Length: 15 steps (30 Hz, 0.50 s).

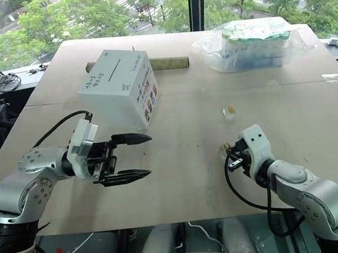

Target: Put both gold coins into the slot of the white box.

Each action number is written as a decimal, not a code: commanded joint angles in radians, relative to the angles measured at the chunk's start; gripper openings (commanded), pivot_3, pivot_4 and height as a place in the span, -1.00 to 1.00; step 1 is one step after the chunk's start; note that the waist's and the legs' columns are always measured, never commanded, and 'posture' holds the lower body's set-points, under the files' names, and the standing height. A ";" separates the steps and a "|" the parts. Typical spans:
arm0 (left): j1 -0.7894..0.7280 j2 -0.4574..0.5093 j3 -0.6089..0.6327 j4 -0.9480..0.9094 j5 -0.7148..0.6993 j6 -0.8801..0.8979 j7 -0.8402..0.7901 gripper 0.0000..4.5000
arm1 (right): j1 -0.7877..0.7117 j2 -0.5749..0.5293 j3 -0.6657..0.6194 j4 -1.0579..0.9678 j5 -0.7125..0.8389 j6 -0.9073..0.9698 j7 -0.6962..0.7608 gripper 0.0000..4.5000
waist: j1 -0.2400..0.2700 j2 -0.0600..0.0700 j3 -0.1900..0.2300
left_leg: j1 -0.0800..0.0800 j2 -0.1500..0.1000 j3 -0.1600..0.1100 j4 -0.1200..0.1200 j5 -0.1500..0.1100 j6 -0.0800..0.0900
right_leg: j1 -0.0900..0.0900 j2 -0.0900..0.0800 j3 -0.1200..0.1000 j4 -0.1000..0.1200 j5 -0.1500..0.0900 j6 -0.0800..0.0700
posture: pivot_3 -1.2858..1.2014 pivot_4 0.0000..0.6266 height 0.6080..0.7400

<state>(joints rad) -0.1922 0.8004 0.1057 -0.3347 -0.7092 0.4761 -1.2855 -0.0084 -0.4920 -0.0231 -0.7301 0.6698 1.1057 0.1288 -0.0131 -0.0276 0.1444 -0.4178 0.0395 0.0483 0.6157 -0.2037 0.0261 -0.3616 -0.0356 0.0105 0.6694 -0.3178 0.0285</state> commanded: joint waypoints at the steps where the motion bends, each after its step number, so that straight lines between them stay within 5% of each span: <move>1: -0.009 0.004 0.009 -0.033 -0.019 0.017 0.022 1.00 | 0.003 -0.012 -0.009 -0.008 -0.026 -0.026 0.018 -0.97 | 0.000 0.000 0.000 | 0.000 0.000 0.000 0.000 0.000 0.000 | 0.000 0.000 0.000 0.000 0.000 0.000 | 0.03 -0.52 1.00; 13: -0.171 -0.083 0.018 0.006 -0.292 0.364 0.203 1.00 | -0.093 -0.021 -0.153 -0.100 0.162 -0.114 0.176 -0.97 | -0.001 0.000 0.000 | 0.000 0.000 0.000 0.001 0.000 0.000 | 0.000 0.001 0.000 0.001 0.000 0.000 | 0.03 -0.52 1.00; 15: -0.228 -0.119 0.006 0.025 -0.337 0.411 0.233 0.76 | -0.158 -0.034 -0.117 -0.119 0.215 -0.094 0.204 -1.00 | -0.002 0.000 0.000 | 0.000 0.000 0.000 0.001 0.000 0.000 | 0.000 0.002 0.000 0.002 0.000 0.000 | 0.03 -0.52 1.00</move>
<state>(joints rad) -0.3822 0.6979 0.1075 -0.3097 -0.9878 0.8519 -1.0773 -0.1217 -0.5145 -0.1588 -0.7889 0.8208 1.0148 0.2994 -0.0148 -0.0278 0.1448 -0.4175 0.0394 0.0477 0.6172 -0.2037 0.0261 -0.3615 -0.0338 0.0104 0.6718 -0.3177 0.0289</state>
